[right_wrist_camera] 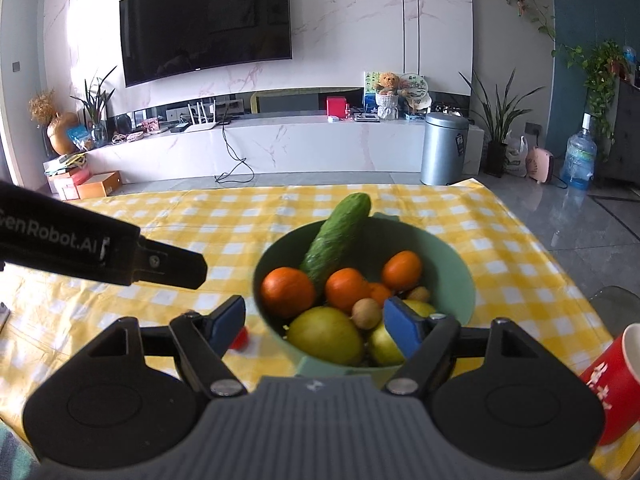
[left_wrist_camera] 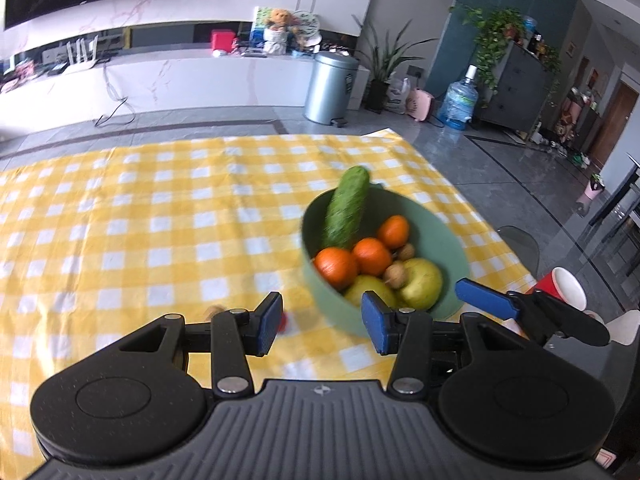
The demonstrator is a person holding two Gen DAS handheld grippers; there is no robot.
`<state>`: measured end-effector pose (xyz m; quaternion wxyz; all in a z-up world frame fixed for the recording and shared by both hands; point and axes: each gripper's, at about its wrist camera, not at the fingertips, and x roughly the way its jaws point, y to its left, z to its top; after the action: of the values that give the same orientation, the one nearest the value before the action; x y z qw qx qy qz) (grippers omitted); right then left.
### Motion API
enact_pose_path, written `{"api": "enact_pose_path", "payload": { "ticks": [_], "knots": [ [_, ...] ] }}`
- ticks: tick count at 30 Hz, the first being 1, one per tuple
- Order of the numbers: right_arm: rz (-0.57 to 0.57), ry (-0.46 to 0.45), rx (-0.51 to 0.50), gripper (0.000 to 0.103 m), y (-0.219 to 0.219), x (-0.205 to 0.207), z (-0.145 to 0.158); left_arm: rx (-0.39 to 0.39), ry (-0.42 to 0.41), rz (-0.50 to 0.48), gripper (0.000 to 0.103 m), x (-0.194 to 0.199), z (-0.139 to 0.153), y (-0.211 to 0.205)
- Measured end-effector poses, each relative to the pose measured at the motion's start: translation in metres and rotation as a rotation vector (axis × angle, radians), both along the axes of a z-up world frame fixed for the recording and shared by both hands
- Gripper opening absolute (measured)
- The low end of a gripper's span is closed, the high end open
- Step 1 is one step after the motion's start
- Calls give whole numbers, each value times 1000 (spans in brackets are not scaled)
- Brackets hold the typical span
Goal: Organize fruits
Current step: 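Move the left tool to another brown kiwi while the right tool approaches the red tomato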
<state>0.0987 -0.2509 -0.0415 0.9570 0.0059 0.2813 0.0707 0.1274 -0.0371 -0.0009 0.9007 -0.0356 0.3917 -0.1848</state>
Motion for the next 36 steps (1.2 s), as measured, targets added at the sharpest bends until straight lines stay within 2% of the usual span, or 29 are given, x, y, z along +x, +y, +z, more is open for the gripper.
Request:
{"api": "enact_pose_path", "payload": {
  "ticks": [9,14,18,20,22,24,26,30,36],
  "knots": [
    [56,32,-14,74,22,3,-16,-19,66,51,54,3,-28,30],
    [97,45,-36,72,36,8,-25,-55,100,63,54,8,-43,43],
    [120,28,-66,72,47,9,-29,-74,124,68,54,13,-54,49],
    [136,14,-80,67,51,9,-30,-80,128,68,54,15,-59,52],
    [153,2,-96,54,56,9,-31,-89,133,67,54,17,-62,55],
    [173,0,-110,48,60,9,-33,-99,140,65,53,19,-67,59],
    [195,3,-122,47,65,10,-34,-104,149,66,53,21,-71,62],
    [217,54,-134,32,73,19,-41,-109,174,72,53,25,-81,67],
    [193,140,-101,20,73,34,-52,-138,193,68,51,29,-93,74]
  ]
}}
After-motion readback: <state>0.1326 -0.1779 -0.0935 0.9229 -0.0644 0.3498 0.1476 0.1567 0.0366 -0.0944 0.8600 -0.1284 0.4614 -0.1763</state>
